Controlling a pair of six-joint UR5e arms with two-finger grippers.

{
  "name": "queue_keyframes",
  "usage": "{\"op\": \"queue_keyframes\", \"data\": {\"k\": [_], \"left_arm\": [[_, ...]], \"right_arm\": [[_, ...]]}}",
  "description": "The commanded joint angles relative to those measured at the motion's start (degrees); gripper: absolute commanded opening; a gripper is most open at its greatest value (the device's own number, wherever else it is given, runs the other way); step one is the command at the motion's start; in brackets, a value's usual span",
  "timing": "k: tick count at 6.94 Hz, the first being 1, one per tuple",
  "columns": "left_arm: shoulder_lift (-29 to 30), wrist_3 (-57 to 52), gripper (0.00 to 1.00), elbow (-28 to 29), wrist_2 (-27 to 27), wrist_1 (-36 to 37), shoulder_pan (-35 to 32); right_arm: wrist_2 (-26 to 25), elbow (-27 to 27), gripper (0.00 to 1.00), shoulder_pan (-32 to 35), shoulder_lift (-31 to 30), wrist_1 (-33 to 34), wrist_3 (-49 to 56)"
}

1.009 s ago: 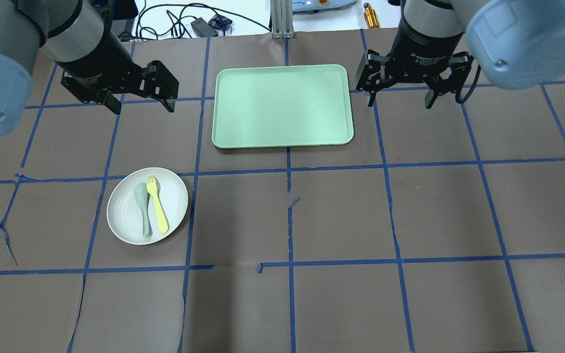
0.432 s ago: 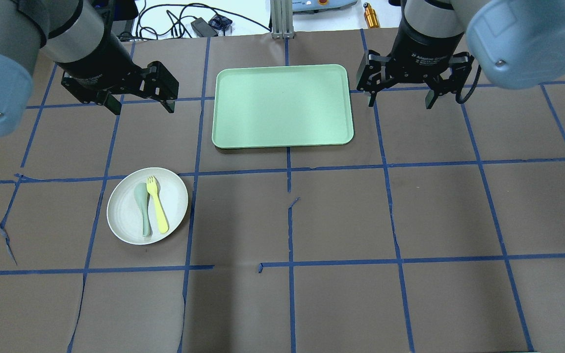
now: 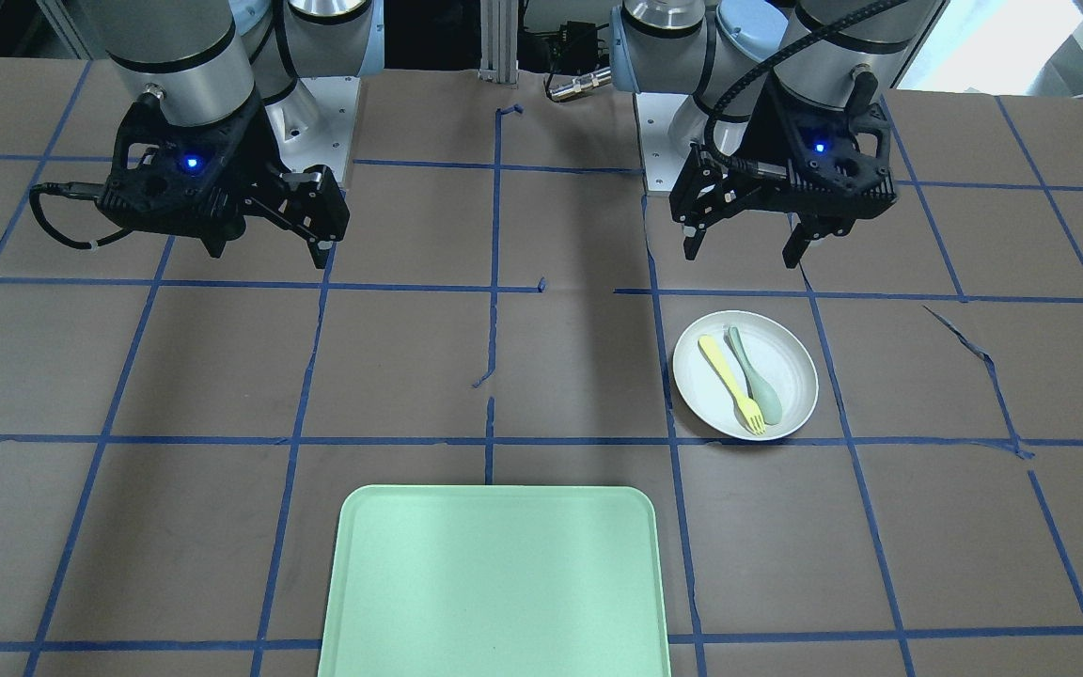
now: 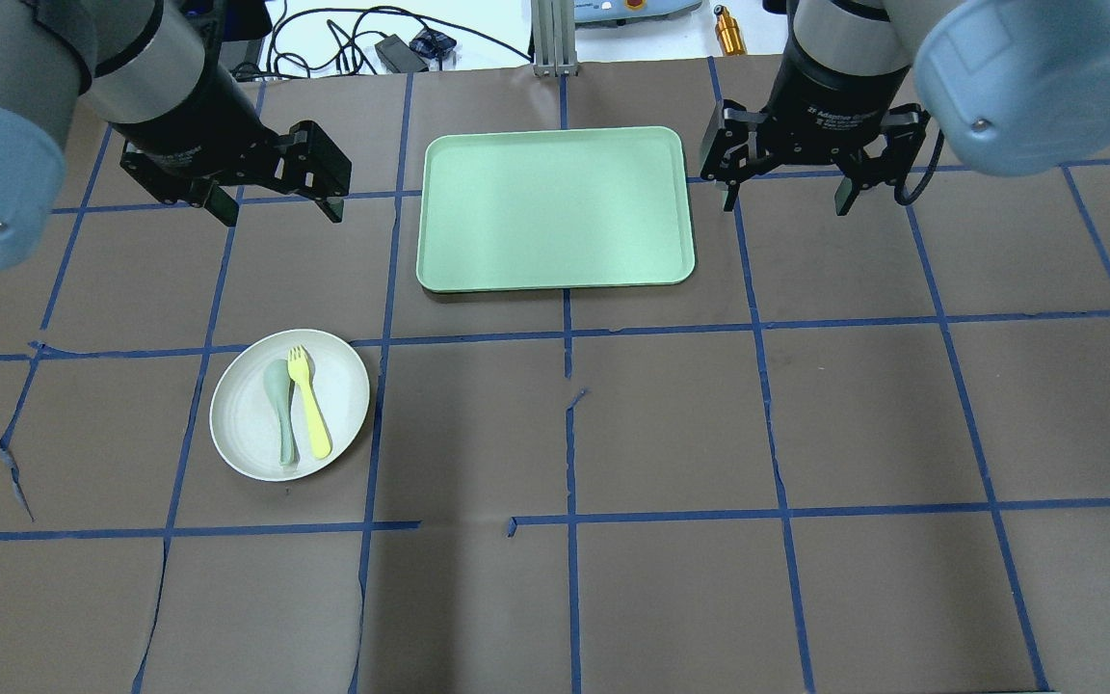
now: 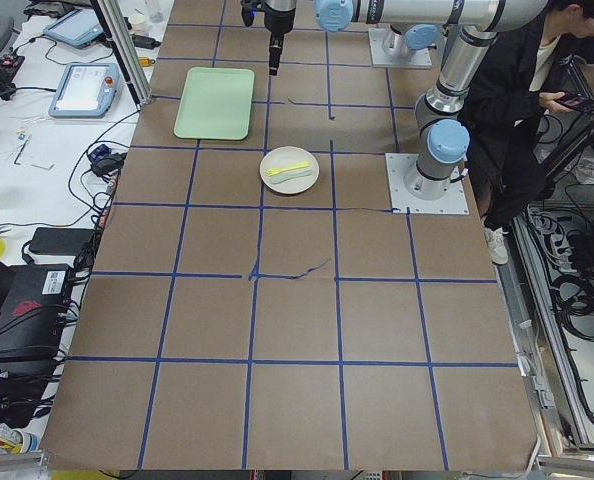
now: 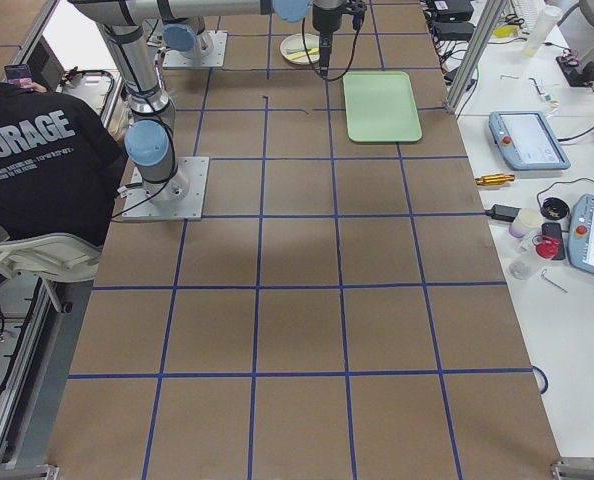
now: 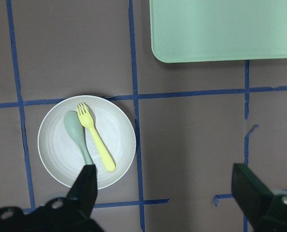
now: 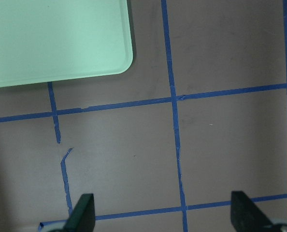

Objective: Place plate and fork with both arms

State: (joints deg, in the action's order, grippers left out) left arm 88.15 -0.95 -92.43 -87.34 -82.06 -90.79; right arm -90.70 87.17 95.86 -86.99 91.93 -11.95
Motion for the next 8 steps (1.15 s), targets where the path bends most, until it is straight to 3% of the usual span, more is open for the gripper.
{"op": "queue_keyframes", "data": {"k": [1,6,7,8], "left_arm": [[0.00,0.07,1.00,-0.20,0.07,-0.03,0.00],[0.43,-0.45,1.00,-0.99,-0.02,-0.02,0.96],[1.13,-0.20,1.00,-5.00,-4.11,2.41,4.53],[2.45,-2.37,1.00,-11.65,-4.50,11.57,10.57]], "right_arm": [[0.00,-0.07,1.00,-0.06,0.06,0.09,0.00],[0.00,-0.07,1.00,-0.15,0.06,0.09,0.00],[0.00,-0.07,1.00,0.03,-0.02,0.09,-0.09],[0.09,-0.07,1.00,0.03,-0.02,0.09,0.00]]}}
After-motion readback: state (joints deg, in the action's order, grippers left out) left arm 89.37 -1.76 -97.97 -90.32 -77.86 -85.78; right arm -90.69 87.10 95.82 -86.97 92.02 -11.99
